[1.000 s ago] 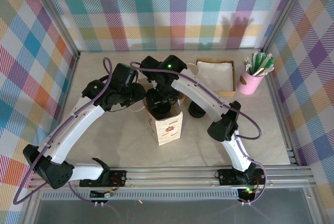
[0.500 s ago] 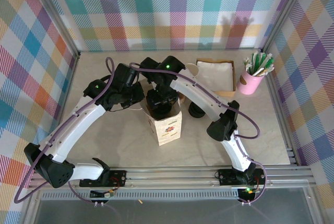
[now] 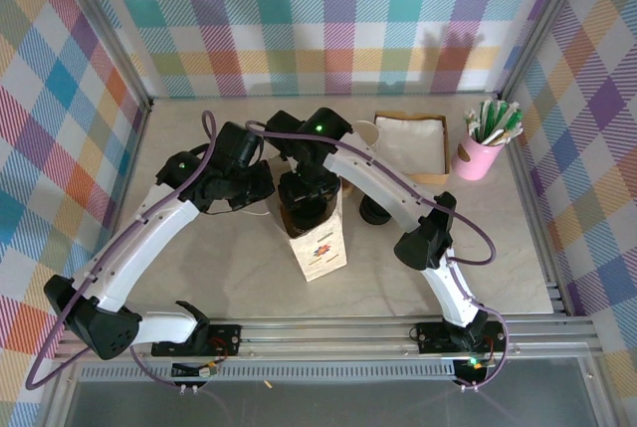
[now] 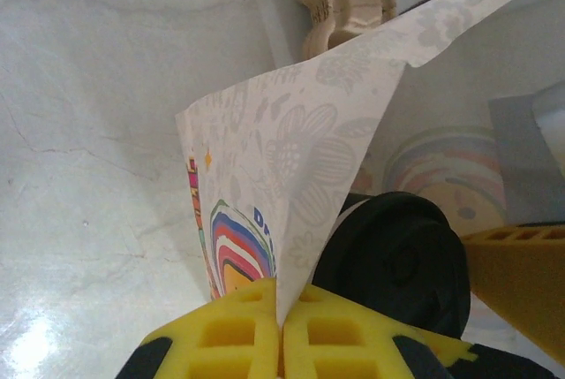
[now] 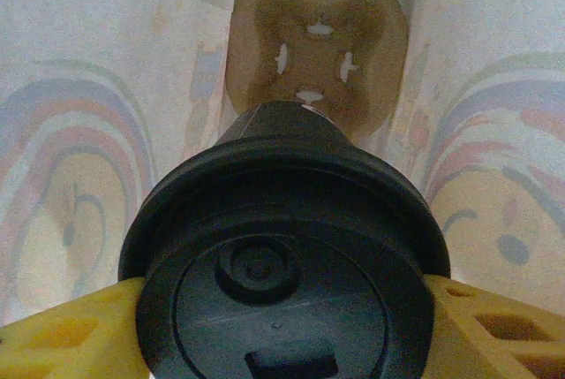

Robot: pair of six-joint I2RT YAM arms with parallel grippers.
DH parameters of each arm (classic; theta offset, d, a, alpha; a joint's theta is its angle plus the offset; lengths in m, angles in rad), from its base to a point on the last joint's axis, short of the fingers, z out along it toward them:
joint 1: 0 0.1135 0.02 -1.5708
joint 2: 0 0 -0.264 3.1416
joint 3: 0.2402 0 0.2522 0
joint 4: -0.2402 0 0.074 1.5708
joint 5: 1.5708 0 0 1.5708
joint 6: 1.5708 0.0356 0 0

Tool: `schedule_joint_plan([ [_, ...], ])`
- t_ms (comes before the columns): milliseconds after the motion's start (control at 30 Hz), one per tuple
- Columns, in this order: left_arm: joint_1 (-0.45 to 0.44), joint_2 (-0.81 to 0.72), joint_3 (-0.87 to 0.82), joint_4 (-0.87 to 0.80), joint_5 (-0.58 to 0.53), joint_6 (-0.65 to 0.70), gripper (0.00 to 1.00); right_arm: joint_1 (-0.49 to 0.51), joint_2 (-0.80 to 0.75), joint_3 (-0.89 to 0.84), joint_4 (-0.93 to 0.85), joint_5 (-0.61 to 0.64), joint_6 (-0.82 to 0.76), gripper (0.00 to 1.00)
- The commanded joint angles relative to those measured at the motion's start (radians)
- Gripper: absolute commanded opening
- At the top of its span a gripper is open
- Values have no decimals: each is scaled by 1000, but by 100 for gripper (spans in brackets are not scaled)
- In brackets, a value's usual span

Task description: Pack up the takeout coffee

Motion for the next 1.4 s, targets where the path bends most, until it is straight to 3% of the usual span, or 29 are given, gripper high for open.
schedule_joint_plan([
  [0,-8,-42,15,-82,67,44,0,25,-62,-19,-176,-16,5,35],
  [233,-37,-66,-16,-77,66,47,0,44,-89,-92,-176,-14,31,35],
  [1033,-99,-122,-112,-2,17,23,0,45,33,-17,-156,70,40,35],
  [1233,-99,-120,-113,-5,7,39,0,45,19,-23,-152,104,40,35],
  [1367,-99,-113,-97,-36,-12,48,0,48,-64,-130,-64,87,42,34],
])
